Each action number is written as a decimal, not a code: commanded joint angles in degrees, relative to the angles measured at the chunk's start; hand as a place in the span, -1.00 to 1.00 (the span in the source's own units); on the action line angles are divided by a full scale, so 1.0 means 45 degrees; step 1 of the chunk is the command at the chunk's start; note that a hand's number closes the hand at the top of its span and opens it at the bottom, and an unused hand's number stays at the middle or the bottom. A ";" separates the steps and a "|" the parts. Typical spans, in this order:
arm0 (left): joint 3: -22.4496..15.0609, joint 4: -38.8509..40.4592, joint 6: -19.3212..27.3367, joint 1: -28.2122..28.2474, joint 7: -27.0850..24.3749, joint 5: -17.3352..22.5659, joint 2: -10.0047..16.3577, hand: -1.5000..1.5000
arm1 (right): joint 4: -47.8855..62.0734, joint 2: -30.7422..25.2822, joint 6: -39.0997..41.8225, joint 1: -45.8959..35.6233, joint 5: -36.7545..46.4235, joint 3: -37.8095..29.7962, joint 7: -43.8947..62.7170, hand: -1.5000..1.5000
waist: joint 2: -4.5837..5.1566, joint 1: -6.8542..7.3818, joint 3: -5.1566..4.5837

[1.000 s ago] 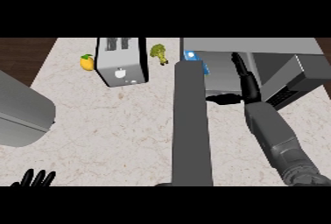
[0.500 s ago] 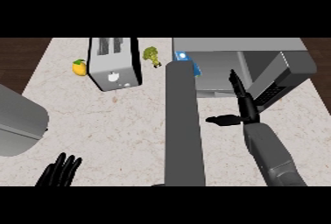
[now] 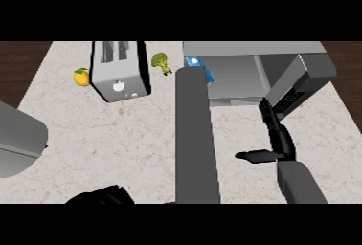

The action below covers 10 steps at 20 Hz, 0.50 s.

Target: Pick up the milk, place it into the microwave and close the microwave

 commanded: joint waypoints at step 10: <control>-0.1662 0.4501 0.1906 -0.5307 0.1053 -0.1938 -0.0045 1.00 | -0.8016 -0.0180 0.1714 0.6215 -0.1240 0.0624 0.1396 -1.00 | 0.0131 -0.0044 -0.0004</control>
